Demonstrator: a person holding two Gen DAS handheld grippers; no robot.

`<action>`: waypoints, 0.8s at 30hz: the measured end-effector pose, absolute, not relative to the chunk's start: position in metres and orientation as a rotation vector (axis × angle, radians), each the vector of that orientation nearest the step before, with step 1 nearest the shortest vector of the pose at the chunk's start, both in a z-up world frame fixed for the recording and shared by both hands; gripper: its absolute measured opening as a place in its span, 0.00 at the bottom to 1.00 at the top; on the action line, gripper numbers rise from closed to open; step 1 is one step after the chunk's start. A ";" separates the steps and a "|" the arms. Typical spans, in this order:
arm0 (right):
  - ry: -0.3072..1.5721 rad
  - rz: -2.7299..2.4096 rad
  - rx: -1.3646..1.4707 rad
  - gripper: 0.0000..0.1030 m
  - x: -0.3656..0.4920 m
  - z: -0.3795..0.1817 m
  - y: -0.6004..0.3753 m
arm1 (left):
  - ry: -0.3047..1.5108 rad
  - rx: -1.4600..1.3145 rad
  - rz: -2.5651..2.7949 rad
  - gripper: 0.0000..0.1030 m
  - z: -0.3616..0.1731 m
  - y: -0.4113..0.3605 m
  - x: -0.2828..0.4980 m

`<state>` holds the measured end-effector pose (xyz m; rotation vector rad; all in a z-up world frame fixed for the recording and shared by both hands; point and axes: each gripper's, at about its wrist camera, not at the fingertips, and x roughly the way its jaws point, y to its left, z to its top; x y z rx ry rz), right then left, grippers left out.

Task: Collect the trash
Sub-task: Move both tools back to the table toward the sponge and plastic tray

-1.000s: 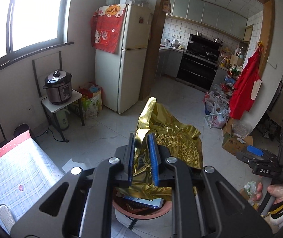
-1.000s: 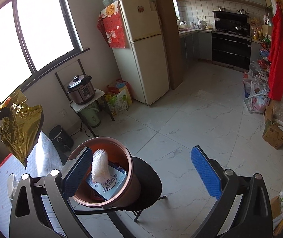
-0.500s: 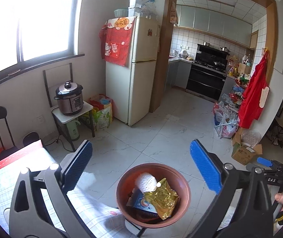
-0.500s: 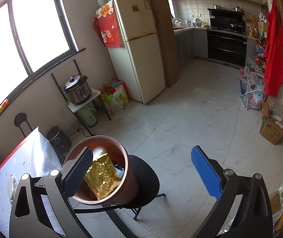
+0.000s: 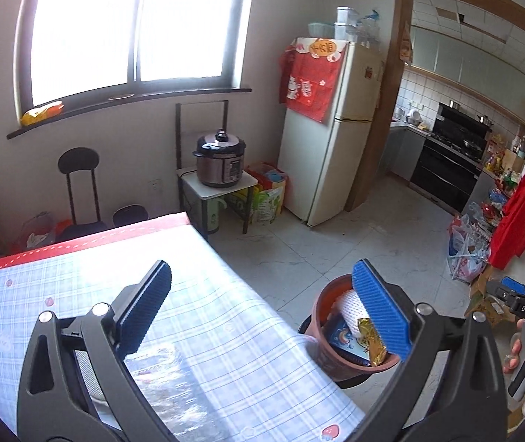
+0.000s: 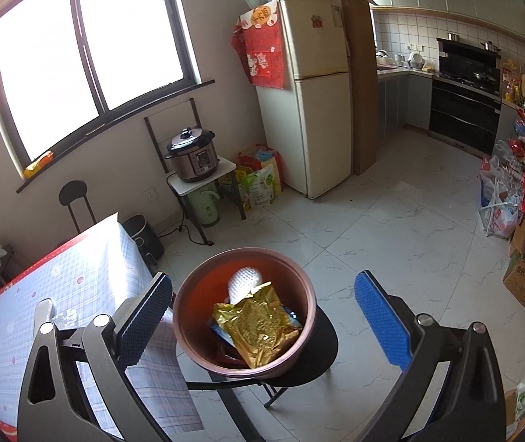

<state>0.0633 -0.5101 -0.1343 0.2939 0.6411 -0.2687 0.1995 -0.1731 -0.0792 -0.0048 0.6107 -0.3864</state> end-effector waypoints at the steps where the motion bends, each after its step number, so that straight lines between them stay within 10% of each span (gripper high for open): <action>1: 0.642 -0.258 0.288 0.95 0.066 -0.132 -0.500 | 0.614 -0.019 -0.367 0.94 -0.080 -0.158 0.197; 24: 0.753 0.041 0.086 0.95 0.112 -0.124 -0.270 | 0.678 -0.266 0.076 0.94 -0.144 0.144 0.090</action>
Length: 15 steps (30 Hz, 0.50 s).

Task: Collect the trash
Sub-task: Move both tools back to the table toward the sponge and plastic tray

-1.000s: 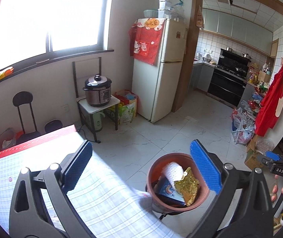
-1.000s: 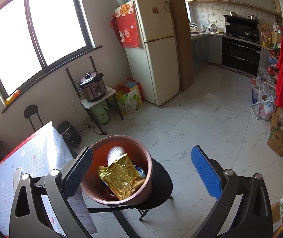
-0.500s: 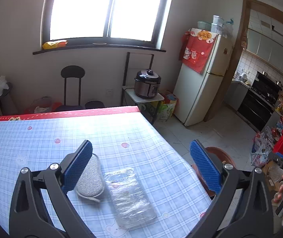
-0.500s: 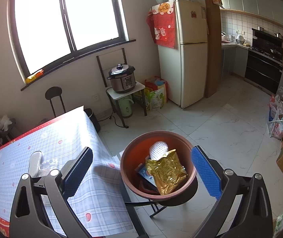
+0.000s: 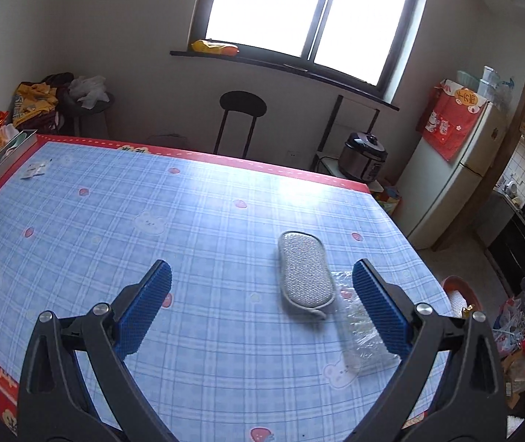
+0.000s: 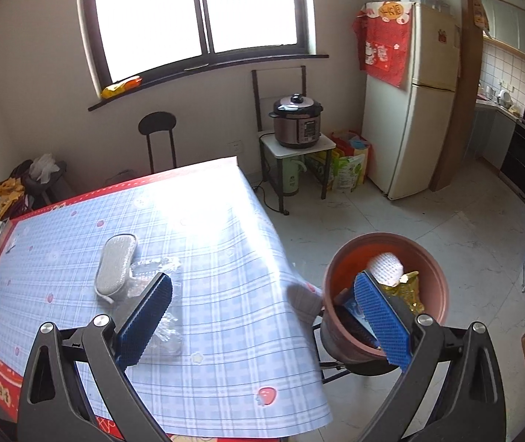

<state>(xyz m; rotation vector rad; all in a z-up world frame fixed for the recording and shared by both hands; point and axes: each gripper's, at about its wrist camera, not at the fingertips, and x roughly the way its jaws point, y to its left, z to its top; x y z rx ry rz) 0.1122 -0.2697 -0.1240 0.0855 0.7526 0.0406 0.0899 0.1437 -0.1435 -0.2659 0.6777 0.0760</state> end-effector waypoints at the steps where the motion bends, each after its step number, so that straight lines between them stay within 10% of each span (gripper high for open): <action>1: 0.760 0.062 0.074 0.95 0.115 -0.127 -0.258 | 0.682 -0.277 0.094 0.94 -0.148 0.153 0.085; 15: 0.956 0.319 -0.097 0.95 0.159 -0.215 -0.104 | 0.718 -0.374 0.211 0.94 -0.189 0.238 0.041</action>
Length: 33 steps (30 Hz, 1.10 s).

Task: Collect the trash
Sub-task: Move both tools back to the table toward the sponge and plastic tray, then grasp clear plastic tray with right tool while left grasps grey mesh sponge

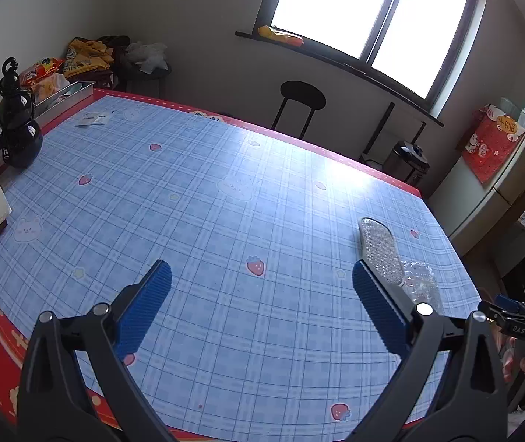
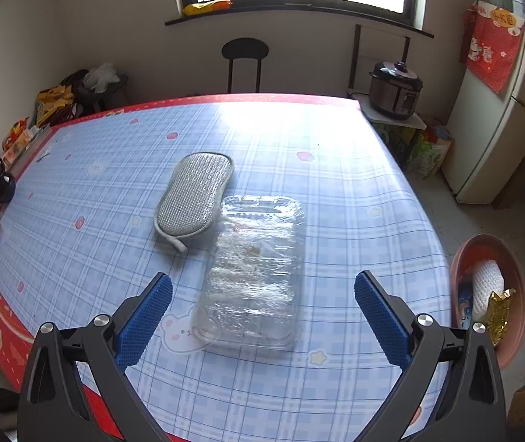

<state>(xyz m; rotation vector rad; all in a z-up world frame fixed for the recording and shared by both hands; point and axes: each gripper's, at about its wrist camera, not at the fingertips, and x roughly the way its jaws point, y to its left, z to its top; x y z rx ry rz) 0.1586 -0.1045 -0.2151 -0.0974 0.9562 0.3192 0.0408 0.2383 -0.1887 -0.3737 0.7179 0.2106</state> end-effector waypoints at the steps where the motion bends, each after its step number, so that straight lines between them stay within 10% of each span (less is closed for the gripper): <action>1: 0.976 0.329 -0.115 0.95 0.161 -0.223 -0.096 | 0.721 -0.377 0.210 0.94 -0.191 0.242 0.040; 33: 1.202 0.243 -0.155 0.92 0.209 -0.319 -0.065 | 0.800 -0.357 0.104 0.94 -0.217 0.232 0.067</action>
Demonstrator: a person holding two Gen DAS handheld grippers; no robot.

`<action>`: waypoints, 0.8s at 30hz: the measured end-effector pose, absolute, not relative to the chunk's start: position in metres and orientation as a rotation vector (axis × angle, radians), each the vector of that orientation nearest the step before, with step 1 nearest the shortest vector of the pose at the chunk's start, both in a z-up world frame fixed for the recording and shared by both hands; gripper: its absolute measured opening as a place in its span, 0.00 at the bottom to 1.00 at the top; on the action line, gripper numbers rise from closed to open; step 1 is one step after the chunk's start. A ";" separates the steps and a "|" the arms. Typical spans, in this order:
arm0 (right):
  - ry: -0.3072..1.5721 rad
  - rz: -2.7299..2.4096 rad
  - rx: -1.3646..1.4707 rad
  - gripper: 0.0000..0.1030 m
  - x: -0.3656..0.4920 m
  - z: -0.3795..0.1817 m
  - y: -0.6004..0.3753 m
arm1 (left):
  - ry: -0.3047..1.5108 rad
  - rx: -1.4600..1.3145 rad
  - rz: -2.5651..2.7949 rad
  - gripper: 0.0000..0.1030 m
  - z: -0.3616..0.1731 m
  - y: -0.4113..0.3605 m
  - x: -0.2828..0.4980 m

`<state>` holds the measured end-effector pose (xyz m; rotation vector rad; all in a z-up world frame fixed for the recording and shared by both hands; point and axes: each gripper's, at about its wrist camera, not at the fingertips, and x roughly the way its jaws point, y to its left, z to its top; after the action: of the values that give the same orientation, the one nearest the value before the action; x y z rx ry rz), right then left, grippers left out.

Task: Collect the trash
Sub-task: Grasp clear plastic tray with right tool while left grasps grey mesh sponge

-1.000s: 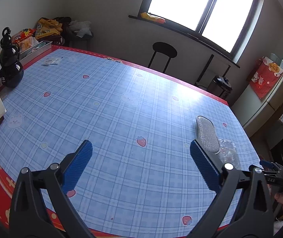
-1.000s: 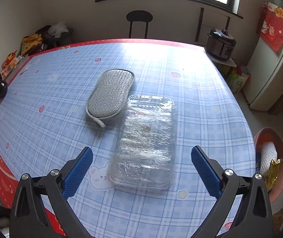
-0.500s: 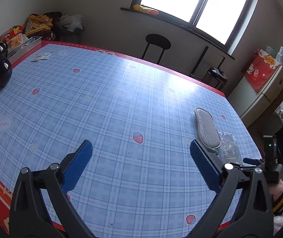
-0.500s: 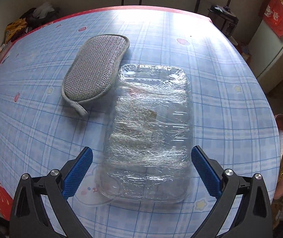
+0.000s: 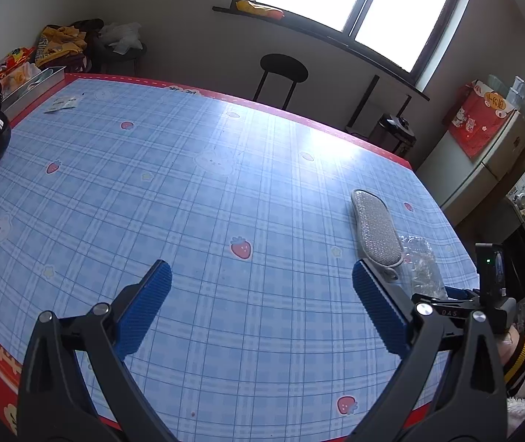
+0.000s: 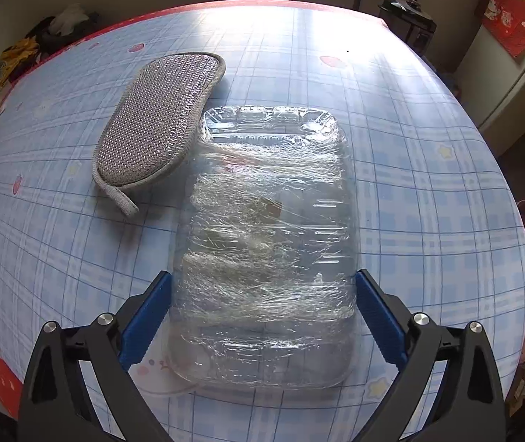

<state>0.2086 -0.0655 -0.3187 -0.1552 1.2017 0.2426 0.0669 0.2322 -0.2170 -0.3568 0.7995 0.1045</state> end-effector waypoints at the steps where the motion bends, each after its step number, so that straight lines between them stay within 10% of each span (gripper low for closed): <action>1: 1.199 0.257 -0.165 0.91 0.207 -0.319 -0.065 | 0.800 -0.355 0.102 0.94 -0.217 0.231 0.068; 24: 1.028 0.229 -0.031 0.91 0.161 -0.262 -0.149 | 0.919 -0.254 -0.207 0.93 -0.245 0.114 0.163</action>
<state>0.1611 -0.1493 -0.2615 -0.0311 1.0279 0.2294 0.1629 0.1144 -0.2451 -0.2544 0.9189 -0.2072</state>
